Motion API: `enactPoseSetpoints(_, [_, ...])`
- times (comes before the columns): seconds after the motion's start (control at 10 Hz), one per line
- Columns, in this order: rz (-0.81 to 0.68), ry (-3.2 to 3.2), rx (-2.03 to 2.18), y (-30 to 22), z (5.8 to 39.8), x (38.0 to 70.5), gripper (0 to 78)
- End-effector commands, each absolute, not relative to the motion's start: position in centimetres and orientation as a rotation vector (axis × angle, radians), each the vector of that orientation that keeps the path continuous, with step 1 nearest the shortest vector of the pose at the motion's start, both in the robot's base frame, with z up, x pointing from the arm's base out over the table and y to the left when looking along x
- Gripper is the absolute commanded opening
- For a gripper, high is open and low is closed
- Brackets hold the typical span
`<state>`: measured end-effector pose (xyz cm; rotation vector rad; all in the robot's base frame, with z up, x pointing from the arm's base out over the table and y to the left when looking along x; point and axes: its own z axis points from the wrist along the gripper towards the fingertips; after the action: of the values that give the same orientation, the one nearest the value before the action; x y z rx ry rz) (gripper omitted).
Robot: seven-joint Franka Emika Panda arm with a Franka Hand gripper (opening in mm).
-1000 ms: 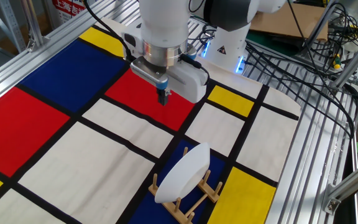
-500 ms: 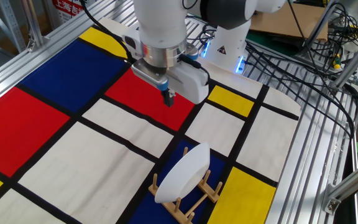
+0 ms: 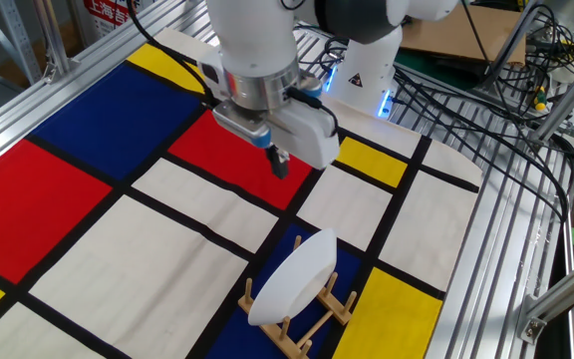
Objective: Take the dish off the dish rack
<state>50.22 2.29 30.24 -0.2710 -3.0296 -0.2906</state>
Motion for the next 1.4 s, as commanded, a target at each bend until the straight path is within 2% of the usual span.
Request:
enactPoseSetpoints(0.1, [-0.35, -3.013, -0.362, 4.8, 30.7, 51.4, 0.0])
enactPoseSetpoints(0.2, [-0.389, -3.006, -0.386, 5.2, 30.7, 51.7, 0.0])
enactPoseSetpoints(0.6, [-0.385, -2.998, -0.409, 5.6, 31.1, 53.0, 0.0])
enactPoseSetpoints(1.4, [-0.397, -2.993, -0.415, 5.6, 31.1, 53.0, 0.0])
